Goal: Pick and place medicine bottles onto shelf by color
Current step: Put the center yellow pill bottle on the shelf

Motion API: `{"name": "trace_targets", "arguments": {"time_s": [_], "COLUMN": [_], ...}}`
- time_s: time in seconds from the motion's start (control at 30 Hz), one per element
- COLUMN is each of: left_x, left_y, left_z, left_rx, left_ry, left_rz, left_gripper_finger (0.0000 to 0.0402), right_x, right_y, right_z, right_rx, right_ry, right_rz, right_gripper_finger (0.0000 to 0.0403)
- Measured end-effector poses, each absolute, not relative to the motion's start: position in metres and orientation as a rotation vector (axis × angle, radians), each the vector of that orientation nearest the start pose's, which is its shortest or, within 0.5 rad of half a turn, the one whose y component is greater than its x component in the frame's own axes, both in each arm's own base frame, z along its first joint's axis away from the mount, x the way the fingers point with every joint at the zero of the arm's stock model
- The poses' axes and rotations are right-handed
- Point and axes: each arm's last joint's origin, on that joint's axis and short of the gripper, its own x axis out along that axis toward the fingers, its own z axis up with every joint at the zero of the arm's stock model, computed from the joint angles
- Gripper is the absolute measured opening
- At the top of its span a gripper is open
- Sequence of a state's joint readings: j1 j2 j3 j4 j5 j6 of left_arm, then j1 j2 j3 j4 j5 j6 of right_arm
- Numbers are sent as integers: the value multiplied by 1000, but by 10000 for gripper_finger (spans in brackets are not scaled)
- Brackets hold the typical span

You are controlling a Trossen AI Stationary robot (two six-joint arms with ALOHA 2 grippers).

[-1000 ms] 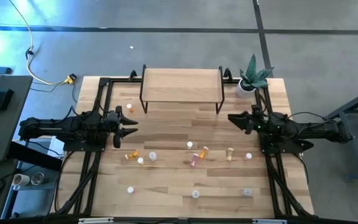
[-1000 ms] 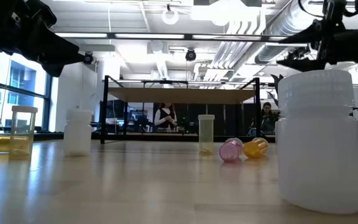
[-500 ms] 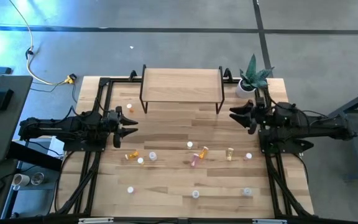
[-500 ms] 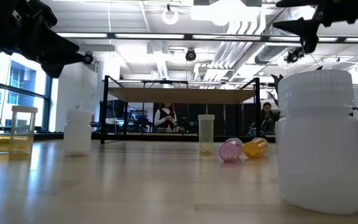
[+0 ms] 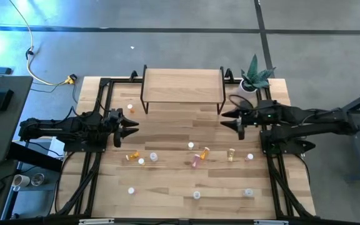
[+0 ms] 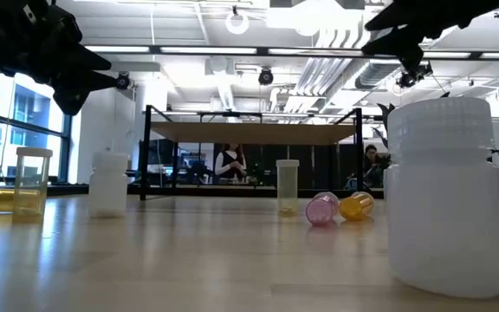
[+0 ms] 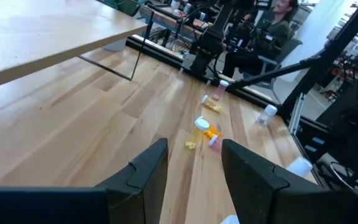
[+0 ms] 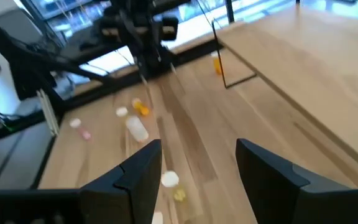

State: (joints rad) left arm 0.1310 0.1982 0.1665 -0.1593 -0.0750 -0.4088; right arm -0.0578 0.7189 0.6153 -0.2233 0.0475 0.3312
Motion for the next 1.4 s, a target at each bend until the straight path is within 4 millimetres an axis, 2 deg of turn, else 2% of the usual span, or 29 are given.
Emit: {"name": "trace_targets", "arguments": {"time_s": [0.33,0.5,0.83,1.1,1.4], "left_x": [102,102,102,102,102], "left_y": [16,16,16,16,16], "left_z": [189,189,190,195,195], "left_rx": [-409,-409,-419,-419,-416], "left_ry": [141,141,130,87,84], "left_rz": [265,265,263,254,253], "left_gripper_finger": [142,142,142,142,142], "right_x": [189,206,236,271,297], "right_y": [-9,0,19,29,31], "right_z": [261,260,250,253,221], "right_rx": [283,198,185,45,20], "right_ry": [425,374,309,383,544], "right_rz": [-119,-44,34,36,25], "right_gripper_finger": [242,243,243,243,243]}}
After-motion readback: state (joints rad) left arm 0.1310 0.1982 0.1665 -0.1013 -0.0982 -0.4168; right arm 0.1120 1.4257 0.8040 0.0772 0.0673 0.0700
